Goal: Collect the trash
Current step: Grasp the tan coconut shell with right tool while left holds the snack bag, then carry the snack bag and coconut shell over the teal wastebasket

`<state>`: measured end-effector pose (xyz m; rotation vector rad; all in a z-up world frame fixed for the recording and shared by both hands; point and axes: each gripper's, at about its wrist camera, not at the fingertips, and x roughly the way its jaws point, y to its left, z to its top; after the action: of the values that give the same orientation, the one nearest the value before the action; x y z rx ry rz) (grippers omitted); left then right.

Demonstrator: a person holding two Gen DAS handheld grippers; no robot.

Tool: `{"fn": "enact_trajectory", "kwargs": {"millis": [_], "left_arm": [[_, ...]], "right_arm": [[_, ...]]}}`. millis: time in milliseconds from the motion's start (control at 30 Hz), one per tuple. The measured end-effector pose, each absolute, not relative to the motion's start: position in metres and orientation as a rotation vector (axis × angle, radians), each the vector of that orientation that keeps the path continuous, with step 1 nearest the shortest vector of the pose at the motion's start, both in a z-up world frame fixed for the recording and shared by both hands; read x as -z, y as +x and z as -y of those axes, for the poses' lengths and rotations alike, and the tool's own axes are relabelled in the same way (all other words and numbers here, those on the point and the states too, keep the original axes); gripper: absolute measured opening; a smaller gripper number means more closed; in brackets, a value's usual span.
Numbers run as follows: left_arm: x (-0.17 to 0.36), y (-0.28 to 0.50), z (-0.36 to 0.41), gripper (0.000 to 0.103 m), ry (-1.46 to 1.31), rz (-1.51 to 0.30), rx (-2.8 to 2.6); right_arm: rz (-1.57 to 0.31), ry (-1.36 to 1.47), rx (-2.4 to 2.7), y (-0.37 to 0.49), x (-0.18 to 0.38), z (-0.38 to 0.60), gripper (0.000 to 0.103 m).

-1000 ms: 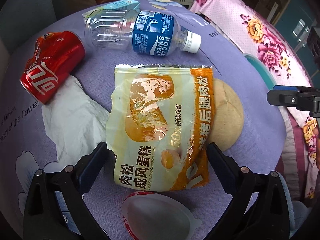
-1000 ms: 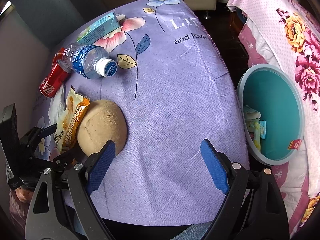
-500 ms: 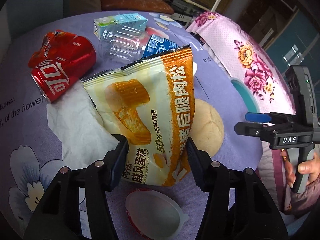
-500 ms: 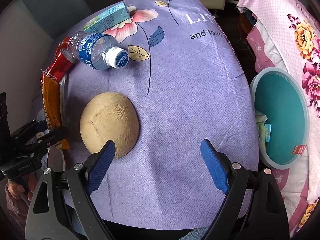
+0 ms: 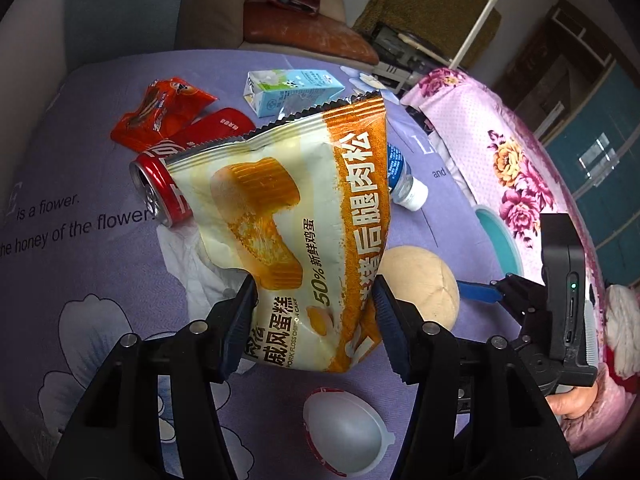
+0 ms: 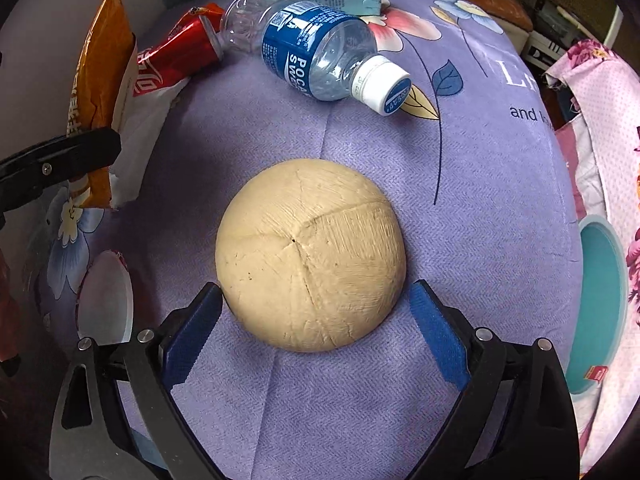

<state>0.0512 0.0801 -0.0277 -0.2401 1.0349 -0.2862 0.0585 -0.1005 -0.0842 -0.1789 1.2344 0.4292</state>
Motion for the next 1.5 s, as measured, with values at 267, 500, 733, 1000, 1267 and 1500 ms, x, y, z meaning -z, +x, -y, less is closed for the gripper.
{"fn": "enact_trajectory", "kwargs": {"millis": [267, 500, 733, 1000, 1267, 1500], "left_arm": [[0.029, 0.052, -0.075, 0.058, -0.241, -1.041, 0.295], [0.029, 0.051, -0.061, 0.058, -0.215, -1.051, 0.336], [0.04, 0.054, -0.036, 0.058, -0.184, -1.086, 0.368], [0.045, 0.064, -0.026, 0.058, -0.183, -1.104, 0.366], [0.05, 0.078, 0.003, 0.058, -0.15, -1.13, 0.403], [0.06, 0.082, 0.022, 0.058, -0.124, -1.168, 0.398]], "right_arm": [[-1.235, -0.028, -0.47, 0.059, 0.068, 0.124, 0.087], [-1.189, 0.155, -0.469, 0.069, 0.027, 0.168, 0.084], [-1.16, 0.178, -0.458, 0.093, 0.019, 0.169, 0.084], [-1.115, 0.157, -0.411, 0.128, 0.019, 0.165, 0.084], [-1.146, 0.186, -0.335, 0.125, 0.034, 0.205, 0.07], [-1.236, 0.231, -0.315, 0.12, 0.074, 0.225, 0.026]]}}
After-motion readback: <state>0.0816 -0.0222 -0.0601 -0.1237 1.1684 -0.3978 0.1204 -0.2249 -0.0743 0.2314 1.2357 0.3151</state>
